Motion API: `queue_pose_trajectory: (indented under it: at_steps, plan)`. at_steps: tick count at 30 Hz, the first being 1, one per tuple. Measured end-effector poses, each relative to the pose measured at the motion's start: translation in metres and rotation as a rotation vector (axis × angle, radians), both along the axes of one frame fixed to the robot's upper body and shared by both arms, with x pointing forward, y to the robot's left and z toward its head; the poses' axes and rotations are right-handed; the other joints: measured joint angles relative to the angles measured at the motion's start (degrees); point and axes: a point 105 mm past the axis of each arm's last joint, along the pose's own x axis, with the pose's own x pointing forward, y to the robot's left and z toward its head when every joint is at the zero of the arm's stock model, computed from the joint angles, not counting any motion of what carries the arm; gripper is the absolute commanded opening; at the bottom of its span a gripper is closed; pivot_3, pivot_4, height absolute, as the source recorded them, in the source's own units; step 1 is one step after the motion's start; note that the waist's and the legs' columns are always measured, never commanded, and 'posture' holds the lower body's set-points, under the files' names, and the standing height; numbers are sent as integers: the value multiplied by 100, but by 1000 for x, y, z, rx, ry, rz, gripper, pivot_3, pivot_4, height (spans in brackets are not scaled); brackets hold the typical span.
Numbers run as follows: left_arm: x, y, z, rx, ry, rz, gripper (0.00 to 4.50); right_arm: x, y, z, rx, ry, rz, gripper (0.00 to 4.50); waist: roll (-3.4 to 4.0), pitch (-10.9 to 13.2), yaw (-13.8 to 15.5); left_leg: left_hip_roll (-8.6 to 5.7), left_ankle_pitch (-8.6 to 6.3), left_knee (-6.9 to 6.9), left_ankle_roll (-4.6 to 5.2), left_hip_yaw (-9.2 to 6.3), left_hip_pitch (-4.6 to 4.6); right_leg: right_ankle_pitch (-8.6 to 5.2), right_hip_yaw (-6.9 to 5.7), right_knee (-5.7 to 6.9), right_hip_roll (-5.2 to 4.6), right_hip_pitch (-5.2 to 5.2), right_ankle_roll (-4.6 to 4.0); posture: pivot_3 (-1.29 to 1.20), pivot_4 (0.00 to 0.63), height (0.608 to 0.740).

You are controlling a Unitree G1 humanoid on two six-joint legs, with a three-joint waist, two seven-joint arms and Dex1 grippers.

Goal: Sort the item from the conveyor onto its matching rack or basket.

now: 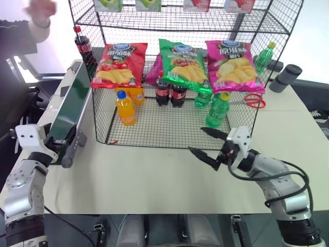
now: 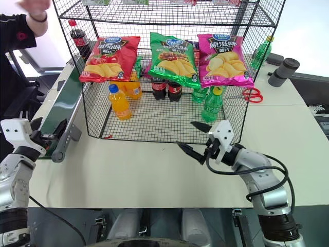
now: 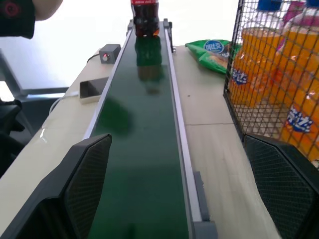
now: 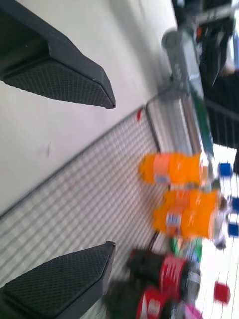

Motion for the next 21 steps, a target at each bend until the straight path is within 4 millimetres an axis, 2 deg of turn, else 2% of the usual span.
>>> queue_pose_trajectory:
  at_steps: [4,11,21]
  plan:
    - [1,1,0,-3,-2,13,4500,-12,23,4,23,-11,65,4445,0,0,5,0,-1,0,-1,-1,0,-1,0,-1,-3,-1,-2,0,150,740]
    - [0,9,-7,-4,14,68,4500,-29,46,3,31,-12,122,4445,-2,-1,5,0,-1,-2,-2,-2,-1,-9,0,-3,-8,-3,-17,0,150,740]
    - [0,12,-12,-3,4,89,4500,-24,46,4,9,-10,87,4445,-4,-3,2,0,-2,-7,-3,-2,-2,-9,-1,-7,-11,-5,-20,0,150,740]
